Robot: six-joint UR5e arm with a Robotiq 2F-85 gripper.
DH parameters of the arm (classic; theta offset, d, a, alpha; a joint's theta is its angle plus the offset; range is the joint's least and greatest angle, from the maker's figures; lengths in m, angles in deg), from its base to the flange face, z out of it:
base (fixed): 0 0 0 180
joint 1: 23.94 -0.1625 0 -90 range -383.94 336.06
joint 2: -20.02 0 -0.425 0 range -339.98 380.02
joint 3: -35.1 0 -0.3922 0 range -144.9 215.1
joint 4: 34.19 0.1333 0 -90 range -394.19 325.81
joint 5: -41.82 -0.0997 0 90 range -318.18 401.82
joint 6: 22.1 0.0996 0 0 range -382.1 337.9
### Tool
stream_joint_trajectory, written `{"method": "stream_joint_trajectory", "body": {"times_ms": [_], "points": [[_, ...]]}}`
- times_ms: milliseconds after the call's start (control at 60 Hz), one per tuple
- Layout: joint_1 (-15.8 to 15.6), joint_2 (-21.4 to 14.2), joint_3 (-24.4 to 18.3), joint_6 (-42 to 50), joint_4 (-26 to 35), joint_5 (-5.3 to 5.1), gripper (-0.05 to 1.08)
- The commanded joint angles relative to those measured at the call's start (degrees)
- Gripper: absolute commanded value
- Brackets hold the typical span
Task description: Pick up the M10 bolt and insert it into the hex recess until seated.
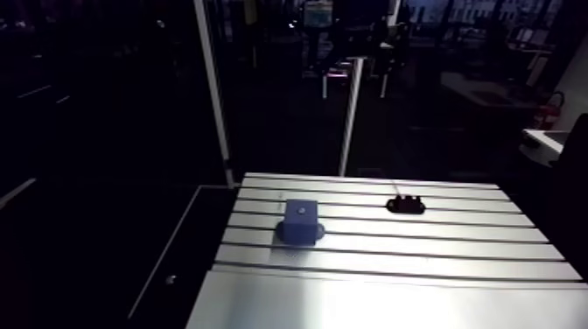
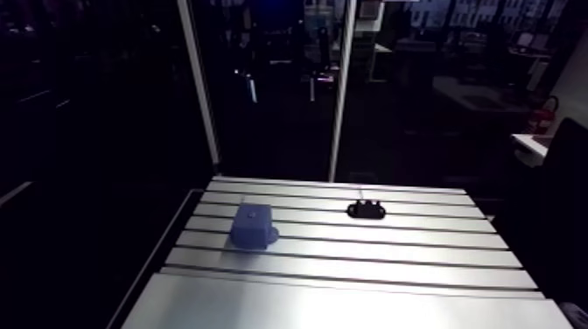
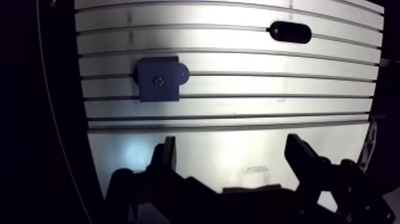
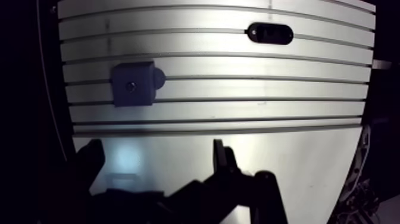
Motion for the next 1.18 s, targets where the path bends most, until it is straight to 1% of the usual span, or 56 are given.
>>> {"method": "stream_joint_trajectory", "body": {"times_ms": [17,67,83,100,117,133,150,167,183,217,433,500,700,867,1183], "points": [[1.46,-1.32,-0.58,-0.15,0.48,-0.05,0.01],[1.46,-1.41,-0.66,-0.16,0.64,-0.12,0.01],[1.54,-1.57,-0.98,-0.16,0.96,-0.36,0.01],[1.54,-1.57,-0.98,-0.16,0.96,-0.36,0.01],[1.62,-1.67,-1.32,-0.16,1.53,-0.69,0.01],[1.62,-1.67,-1.32,-0.16,1.53,-0.69,0.01],[1.71,-1.68,-1.75,-0.16,2.29,-1.12,0.01],[1.71,-1.68,-1.75,-0.16,2.29,-1.12,0.01],[1.87,-1.76,-2.19,-0.09,2.93,-1.63,0.01],[1.97,-1.77,-2.48,-0.15,3.10,-1.78,0.01],[3.17,-2.21,-2.28,-0.25,3.47,-1.98,0.01],[3.22,-2.21,-2.19,-0.25,3.48,-2.14,0.01],[3.22,-2.48,-1.67,-0.25,3.41,-2.07,0.01],[3.22,-2.39,-1.31,-0.17,3.31,-2.41,0.01],[3.13,-2.14,-1.05,-0.16,3.31,-2.42,0.01]]}}
